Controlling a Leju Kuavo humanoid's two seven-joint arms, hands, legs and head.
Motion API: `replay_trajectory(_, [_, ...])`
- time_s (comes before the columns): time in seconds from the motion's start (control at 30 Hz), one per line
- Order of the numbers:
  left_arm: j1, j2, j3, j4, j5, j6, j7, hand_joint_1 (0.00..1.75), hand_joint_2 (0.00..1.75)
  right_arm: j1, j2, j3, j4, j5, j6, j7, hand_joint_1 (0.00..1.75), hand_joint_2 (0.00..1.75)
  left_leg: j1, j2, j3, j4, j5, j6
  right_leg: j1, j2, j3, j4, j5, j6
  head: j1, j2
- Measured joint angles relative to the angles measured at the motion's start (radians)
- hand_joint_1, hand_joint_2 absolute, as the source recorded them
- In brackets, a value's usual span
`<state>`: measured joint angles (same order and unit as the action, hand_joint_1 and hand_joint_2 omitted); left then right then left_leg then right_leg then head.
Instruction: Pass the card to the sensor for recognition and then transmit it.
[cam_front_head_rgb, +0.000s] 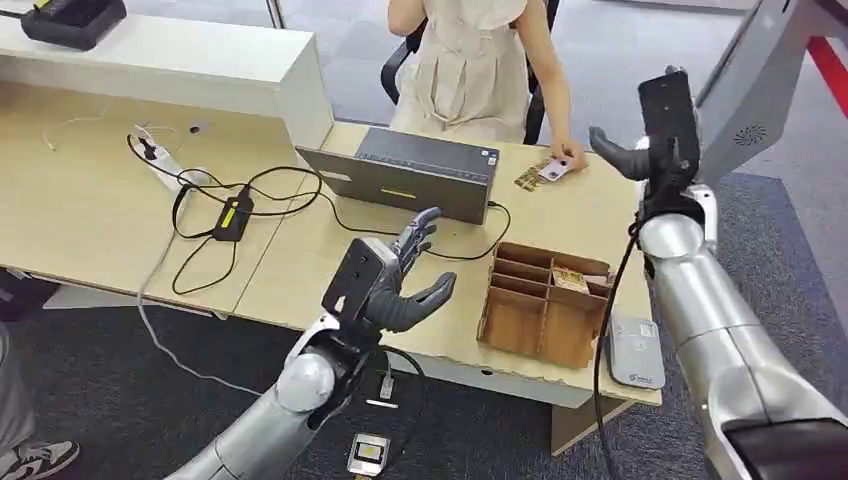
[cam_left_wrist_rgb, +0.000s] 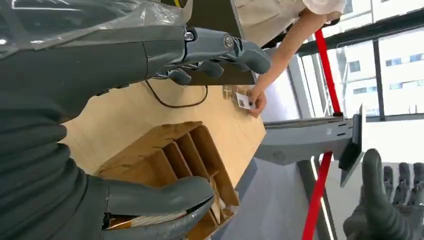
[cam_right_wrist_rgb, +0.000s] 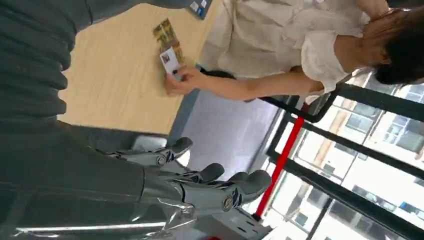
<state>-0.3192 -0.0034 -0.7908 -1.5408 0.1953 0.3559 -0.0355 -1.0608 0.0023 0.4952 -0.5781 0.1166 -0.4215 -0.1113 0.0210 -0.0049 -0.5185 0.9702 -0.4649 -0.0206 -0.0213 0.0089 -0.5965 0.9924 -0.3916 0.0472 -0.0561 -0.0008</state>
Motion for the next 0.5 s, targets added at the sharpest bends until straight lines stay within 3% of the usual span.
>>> replay_trajectory(0.03, [0.004, 0.001, 0.003, -0.003, -0.002, 0.000, 0.000, 0.00, 1.75, 0.031, -0.011, 0.000, -0.047, -0.033, 0.002, 0.026, 0.00, 1.75, 0.000, 0.000, 0.000, 0.000, 0.000, 0.000, 0.000, 0.000, 0.000, 0.000, 0.000, 0.000, 0.000, 0.000])
replay_trajectory(0.07, [0.008, 0.003, 0.006, -0.007, -0.004, 0.000, 0.001, 0.00, 1.75, 0.064, -0.023, 0.000, -0.090, -0.047, 0.004, 0.053, 0.00, 0.00, 0.000, 0.000, 0.001, 0.000, 0.000, 0.000, 0.000, 0.000, 0.000, 0.000, 0.000, 0.000, 0.000, 0.000])
replay_trajectory(0.13, [0.014, 0.005, 0.014, -0.013, -0.007, -0.002, 0.001, 0.00, 1.75, 0.139, -0.052, 0.000, -0.186, -0.048, 0.004, 0.103, 0.00, 0.00, 0.000, 0.000, 0.000, 0.000, 0.000, 0.000, 0.000, 0.000, 0.001, 0.000, 0.000, 0.000, 0.000, 0.000])
replay_trajectory(0.17, [0.018, 0.007, 0.018, -0.016, -0.008, -0.003, 0.000, 0.00, 1.75, 0.181, -0.068, 0.001, -0.241, -0.039, 0.004, 0.125, 0.00, 1.75, 0.000, 0.000, 0.000, 0.000, 0.000, 0.000, 0.000, 0.000, 0.000, 0.000, 0.000, 0.000, 0.000, 0.000])
replay_trajectory(0.33, [0.026, 0.014, 0.031, -0.029, -0.017, -0.003, -0.010, 0.00, 1.75, 0.330, -0.127, 0.000, -0.438, 0.107, 0.006, 0.187, 0.00, 1.75, 0.000, 0.001, 0.001, 0.000, -0.001, 0.000, 0.000, 0.001, 0.000, -0.001, 0.000, 0.000, 0.000, 0.000])
replay_trajectory(0.5, [0.040, 0.016, 0.045, -0.044, -0.024, 0.003, -0.019, 0.00, 1.75, 0.475, -0.177, 0.003, -0.618, 0.422, 0.019, 0.242, 0.00, 1.75, 0.001, 0.000, 0.000, -0.001, -0.001, 0.000, 0.001, 0.000, 0.000, -0.001, 0.000, 0.000, 0.000, 0.000])
